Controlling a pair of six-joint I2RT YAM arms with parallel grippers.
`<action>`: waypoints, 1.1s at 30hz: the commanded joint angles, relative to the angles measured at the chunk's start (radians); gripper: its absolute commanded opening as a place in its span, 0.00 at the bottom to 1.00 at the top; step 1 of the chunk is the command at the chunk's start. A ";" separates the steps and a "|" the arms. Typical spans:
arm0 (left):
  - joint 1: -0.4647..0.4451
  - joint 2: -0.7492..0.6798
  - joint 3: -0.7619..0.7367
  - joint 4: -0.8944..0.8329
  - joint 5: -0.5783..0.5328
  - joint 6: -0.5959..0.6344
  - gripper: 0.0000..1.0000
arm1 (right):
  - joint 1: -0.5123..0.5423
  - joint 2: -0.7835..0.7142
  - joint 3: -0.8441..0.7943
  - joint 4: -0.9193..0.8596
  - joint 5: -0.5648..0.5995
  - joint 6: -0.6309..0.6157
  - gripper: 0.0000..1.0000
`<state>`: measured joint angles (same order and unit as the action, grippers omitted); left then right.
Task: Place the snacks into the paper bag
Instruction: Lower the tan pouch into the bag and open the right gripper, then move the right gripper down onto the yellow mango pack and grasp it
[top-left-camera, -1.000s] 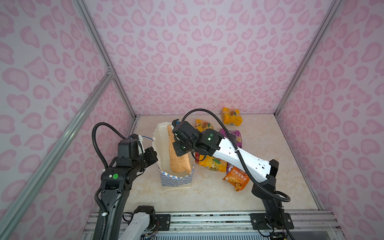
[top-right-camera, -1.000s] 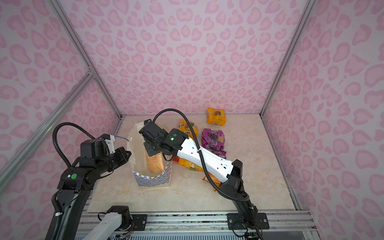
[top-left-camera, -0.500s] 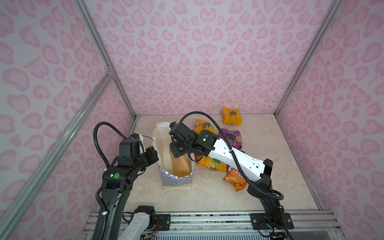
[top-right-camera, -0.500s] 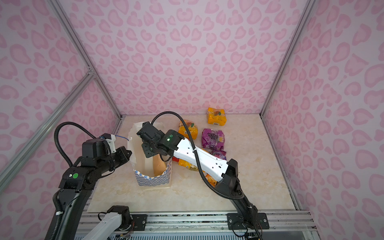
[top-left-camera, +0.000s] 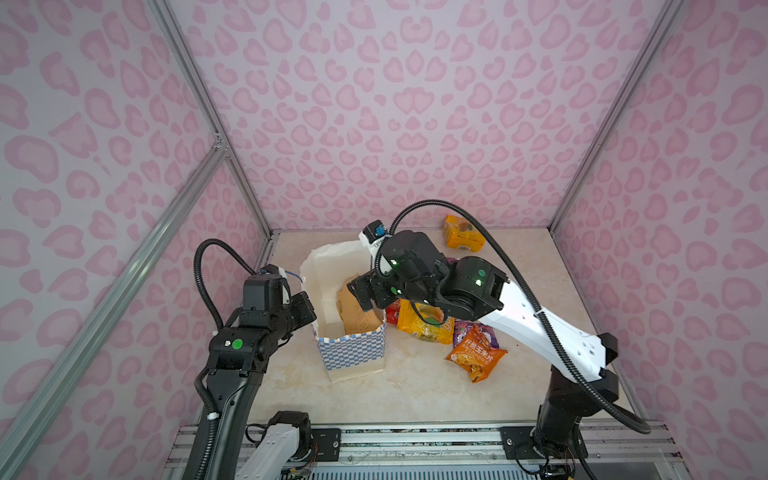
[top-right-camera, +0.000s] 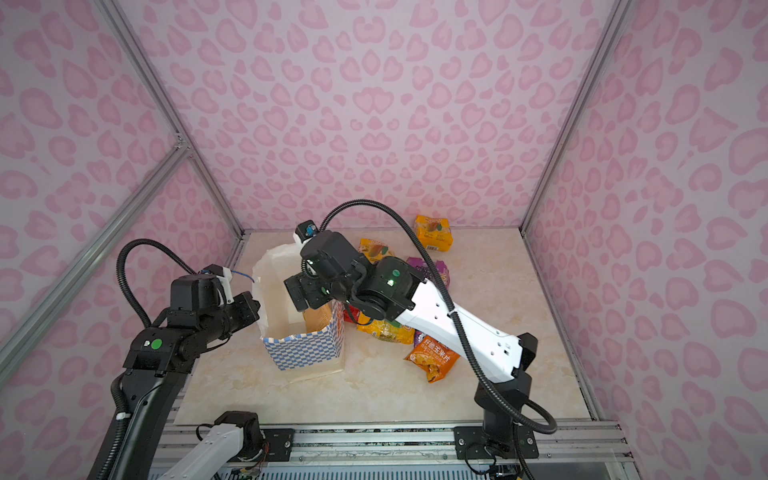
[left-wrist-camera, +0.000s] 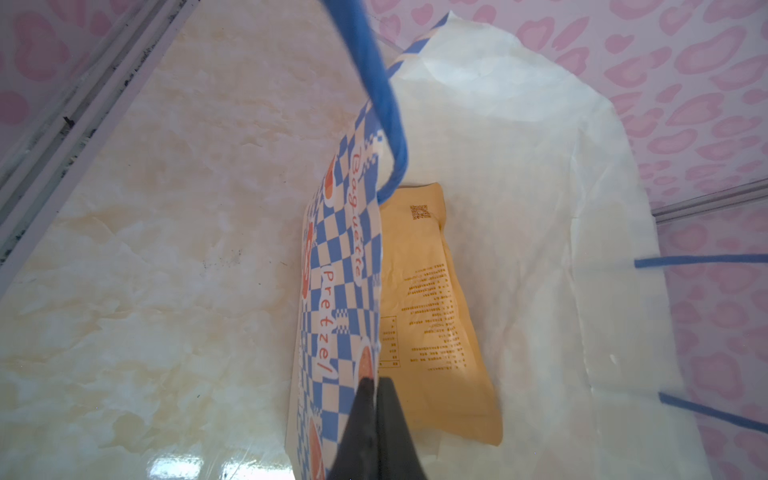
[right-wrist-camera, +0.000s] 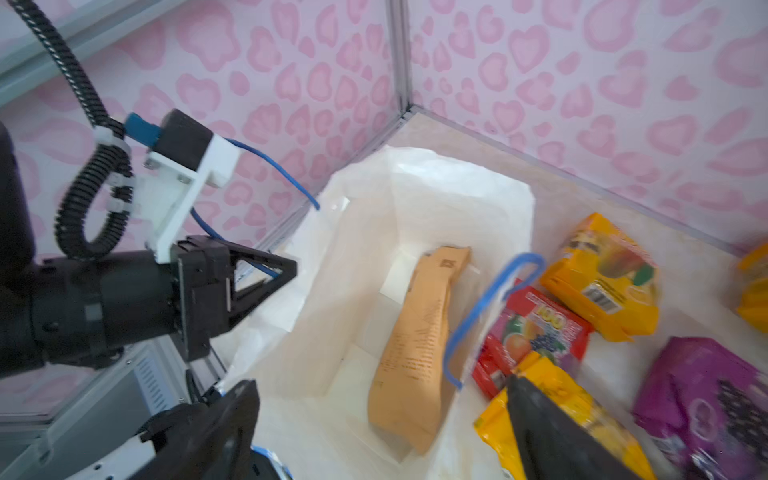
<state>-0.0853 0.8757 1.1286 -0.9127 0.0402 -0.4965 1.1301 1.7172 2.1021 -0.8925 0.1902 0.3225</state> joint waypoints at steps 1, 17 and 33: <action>0.002 0.003 0.012 0.028 -0.077 0.048 0.03 | 0.000 -0.129 -0.183 0.113 0.191 -0.060 0.98; 0.057 -0.077 -0.143 0.237 0.020 0.079 0.03 | -0.147 -0.517 -0.970 0.292 0.334 0.021 0.98; 0.065 -0.112 -0.193 0.227 -0.056 0.072 0.03 | -0.122 -0.107 -0.969 0.365 0.356 0.003 0.98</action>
<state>-0.0208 0.7609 0.9394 -0.7033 0.0078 -0.4259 0.9848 1.5639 1.1290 -0.5369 0.5083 0.3389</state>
